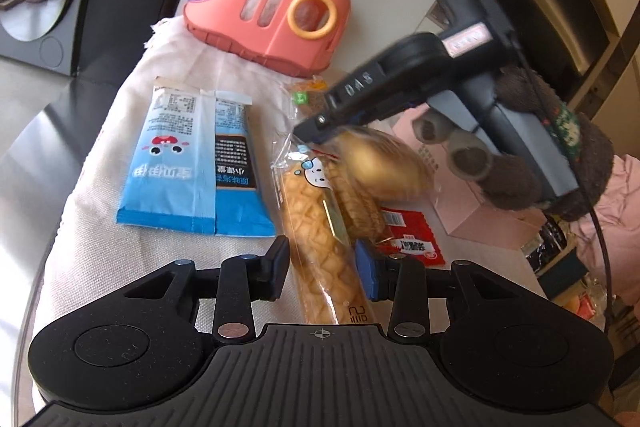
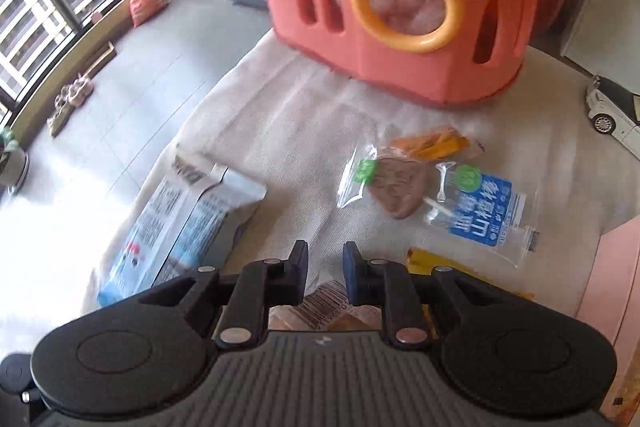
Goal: Organize snacks
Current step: 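Grasp the blueberry lollipop packet with the right tool while the left holds the bread stick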
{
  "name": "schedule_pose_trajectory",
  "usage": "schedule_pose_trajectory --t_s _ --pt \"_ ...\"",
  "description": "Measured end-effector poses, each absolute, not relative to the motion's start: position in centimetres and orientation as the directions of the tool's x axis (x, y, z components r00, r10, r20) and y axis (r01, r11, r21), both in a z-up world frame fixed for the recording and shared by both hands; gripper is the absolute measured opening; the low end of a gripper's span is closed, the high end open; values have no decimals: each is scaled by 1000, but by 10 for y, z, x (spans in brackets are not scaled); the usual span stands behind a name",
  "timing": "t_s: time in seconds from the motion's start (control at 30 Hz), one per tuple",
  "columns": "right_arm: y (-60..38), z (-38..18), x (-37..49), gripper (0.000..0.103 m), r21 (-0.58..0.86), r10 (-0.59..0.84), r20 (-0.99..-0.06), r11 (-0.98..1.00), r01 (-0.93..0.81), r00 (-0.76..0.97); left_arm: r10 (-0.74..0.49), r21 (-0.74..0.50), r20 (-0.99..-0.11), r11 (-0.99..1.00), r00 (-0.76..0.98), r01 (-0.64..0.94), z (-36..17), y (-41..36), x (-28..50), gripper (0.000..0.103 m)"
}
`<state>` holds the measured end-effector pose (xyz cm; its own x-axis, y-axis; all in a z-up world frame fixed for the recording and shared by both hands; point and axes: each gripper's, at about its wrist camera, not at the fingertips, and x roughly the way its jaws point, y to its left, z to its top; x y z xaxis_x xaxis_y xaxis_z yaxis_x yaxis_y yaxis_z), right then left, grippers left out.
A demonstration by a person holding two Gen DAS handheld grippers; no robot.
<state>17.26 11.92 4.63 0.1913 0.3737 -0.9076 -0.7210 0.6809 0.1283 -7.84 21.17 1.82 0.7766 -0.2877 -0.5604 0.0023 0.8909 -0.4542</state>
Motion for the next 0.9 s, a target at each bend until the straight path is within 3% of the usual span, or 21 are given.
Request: schedule_pose_trajectory --t_s 0.13,0.2,0.23,0.27,0.33,0.47,0.67,0.9 --pt "116 63 156 19 65 348 -912 644 -762 216 -290 -459 -557 889 778 3 21 212 -79 41" --pt "110 76 159 26 68 358 -902 668 -741 240 -287 -455 -560 890 777 1 21 210 -77 41" --pt "103 82 168 41 76 372 -890 690 -720 263 -286 -455 -561 891 777 0 21 210 -77 41" --pt "95 87 180 62 86 384 -877 718 -691 290 -283 -454 -563 891 776 -4 21 210 -76 41" --pt "87 95 193 81 117 400 -852 773 -624 337 -275 -449 -573 893 772 -16 20 210 -76 41" --pt "91 81 221 81 166 377 -846 857 -487 376 -260 -443 -581 896 771 -31 20 207 -75 42" --pt "125 44 238 81 -82 193 -838 880 -468 510 -230 -429 -597 901 769 -64 18 200 -75 44" --pt "125 33 240 82 23 283 -875 835 -550 392 -206 -435 -593 896 778 -94 16 195 -81 43"
